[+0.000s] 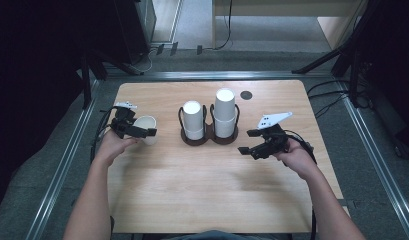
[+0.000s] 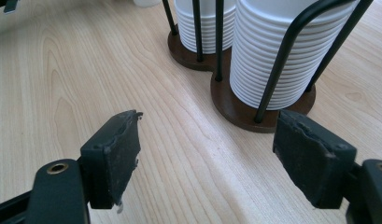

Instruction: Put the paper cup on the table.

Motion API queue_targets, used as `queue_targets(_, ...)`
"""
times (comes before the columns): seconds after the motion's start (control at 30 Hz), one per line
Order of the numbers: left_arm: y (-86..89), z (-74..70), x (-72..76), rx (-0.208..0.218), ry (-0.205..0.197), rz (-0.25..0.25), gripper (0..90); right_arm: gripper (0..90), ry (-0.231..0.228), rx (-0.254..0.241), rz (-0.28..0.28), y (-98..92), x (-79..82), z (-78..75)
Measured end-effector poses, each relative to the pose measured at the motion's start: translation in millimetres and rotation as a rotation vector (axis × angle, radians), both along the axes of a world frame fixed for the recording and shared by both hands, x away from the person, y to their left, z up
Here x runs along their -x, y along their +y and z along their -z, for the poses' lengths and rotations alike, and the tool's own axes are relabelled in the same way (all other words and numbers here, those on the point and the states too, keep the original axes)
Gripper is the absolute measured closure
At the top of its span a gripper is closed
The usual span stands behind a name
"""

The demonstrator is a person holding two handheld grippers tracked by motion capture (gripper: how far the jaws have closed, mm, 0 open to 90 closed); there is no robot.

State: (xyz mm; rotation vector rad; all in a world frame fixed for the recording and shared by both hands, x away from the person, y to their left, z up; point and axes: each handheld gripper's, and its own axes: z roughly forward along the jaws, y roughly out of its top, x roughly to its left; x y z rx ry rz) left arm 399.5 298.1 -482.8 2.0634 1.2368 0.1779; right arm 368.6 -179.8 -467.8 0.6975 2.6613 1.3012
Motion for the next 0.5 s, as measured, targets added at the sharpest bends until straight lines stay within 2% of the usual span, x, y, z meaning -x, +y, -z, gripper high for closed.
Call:
queue_targets(0.4,0.7,-17.6,4.3,0.007,-0.038,-0.033,0.0,23.0,-0.001,0.007,0.001,-0.8,0.4,-2.1)
queue_targets(0.5,1.1,-22.9,5.3,0.012,-0.045,-0.027,0.0,23.0,-0.001,0.014,-0.001,-0.4,0.7,-1.7)
